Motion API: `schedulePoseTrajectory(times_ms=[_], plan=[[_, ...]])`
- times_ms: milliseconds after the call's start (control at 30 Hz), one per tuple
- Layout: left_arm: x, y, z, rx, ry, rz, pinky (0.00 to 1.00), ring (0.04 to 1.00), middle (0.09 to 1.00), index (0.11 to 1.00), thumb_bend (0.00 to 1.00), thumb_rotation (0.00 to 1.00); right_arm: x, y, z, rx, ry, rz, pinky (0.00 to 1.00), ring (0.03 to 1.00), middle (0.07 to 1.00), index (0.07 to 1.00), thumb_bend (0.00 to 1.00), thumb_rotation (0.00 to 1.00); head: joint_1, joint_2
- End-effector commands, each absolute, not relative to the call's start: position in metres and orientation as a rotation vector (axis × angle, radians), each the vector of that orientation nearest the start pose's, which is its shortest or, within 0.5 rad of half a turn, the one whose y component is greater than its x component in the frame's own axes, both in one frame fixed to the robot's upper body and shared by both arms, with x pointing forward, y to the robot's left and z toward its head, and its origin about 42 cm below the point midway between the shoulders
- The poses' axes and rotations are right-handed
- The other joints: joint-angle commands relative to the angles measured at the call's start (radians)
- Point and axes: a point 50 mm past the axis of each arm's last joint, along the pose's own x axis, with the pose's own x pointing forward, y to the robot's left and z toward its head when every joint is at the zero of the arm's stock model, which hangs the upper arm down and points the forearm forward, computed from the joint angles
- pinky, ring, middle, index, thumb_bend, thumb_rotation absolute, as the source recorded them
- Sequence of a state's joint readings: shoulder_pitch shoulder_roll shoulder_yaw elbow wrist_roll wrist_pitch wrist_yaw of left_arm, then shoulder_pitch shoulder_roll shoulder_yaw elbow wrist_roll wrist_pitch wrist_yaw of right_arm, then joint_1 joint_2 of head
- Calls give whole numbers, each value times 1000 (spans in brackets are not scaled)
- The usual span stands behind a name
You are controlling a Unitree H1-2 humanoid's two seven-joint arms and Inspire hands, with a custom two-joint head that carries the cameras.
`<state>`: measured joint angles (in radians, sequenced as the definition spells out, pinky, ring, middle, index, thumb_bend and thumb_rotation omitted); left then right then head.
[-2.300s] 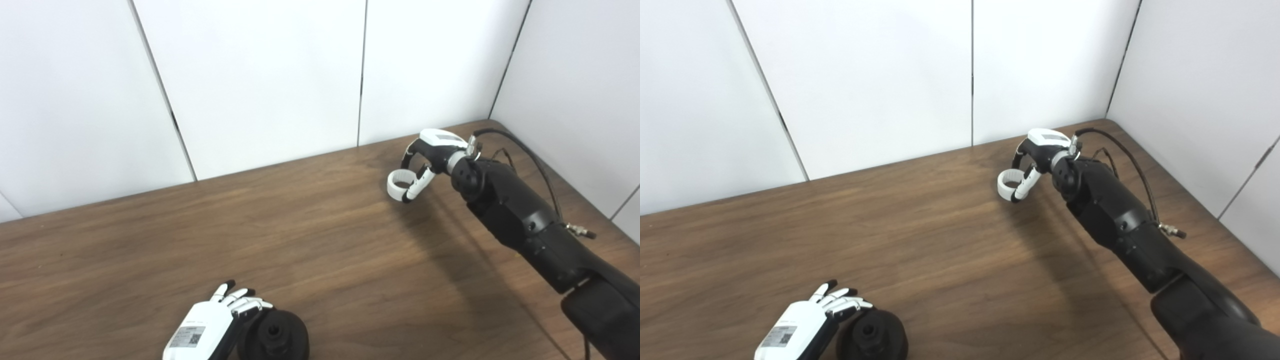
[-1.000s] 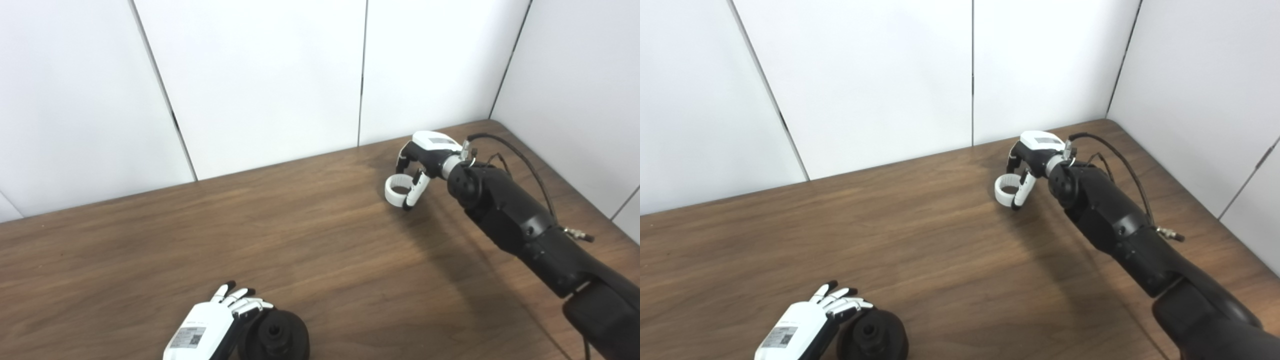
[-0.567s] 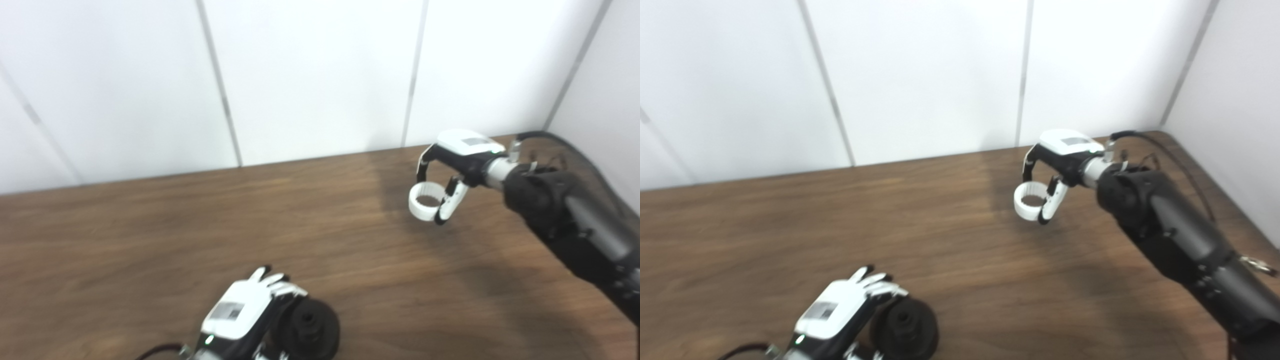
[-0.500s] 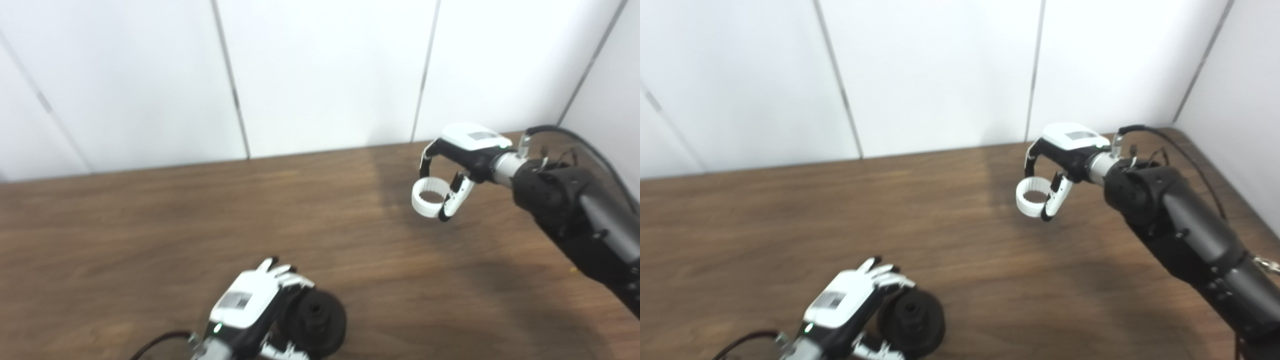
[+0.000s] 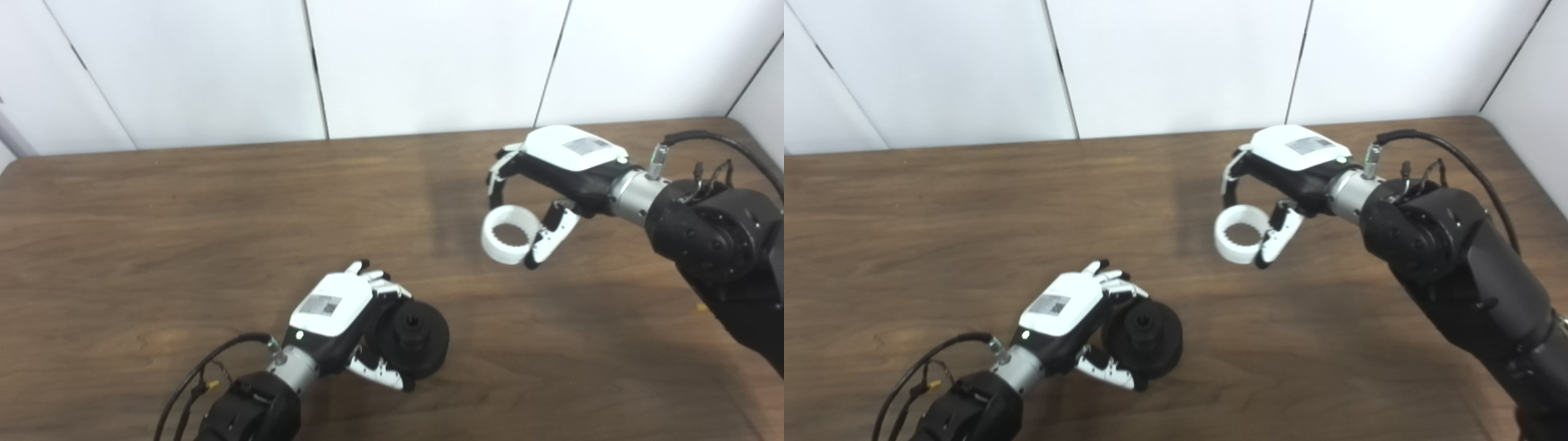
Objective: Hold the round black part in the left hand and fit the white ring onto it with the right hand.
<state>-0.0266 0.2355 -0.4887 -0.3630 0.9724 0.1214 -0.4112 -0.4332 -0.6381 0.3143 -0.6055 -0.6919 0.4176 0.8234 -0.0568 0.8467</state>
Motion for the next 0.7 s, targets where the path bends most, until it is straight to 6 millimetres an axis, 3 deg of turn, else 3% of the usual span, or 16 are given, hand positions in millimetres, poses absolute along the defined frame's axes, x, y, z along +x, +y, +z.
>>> schedulePoseTrajectory(times_ms=[0,333,667], plan=[[246,137,147,1225,-174,-668,1000,889,779,479,526,62,308,-233,337,-1410,-274,548,919,909,781,483,524,136,0,0],[249,137,151,1228,-175,-672,1000,896,787,479,526,64,284,-203,327,-1365,-391,630,862,885,756,482,525,136,5,35],[250,135,152,1222,-169,-674,1000,902,789,479,526,64,276,-181,313,-1348,-435,702,856,871,746,480,526,141,10,53]])
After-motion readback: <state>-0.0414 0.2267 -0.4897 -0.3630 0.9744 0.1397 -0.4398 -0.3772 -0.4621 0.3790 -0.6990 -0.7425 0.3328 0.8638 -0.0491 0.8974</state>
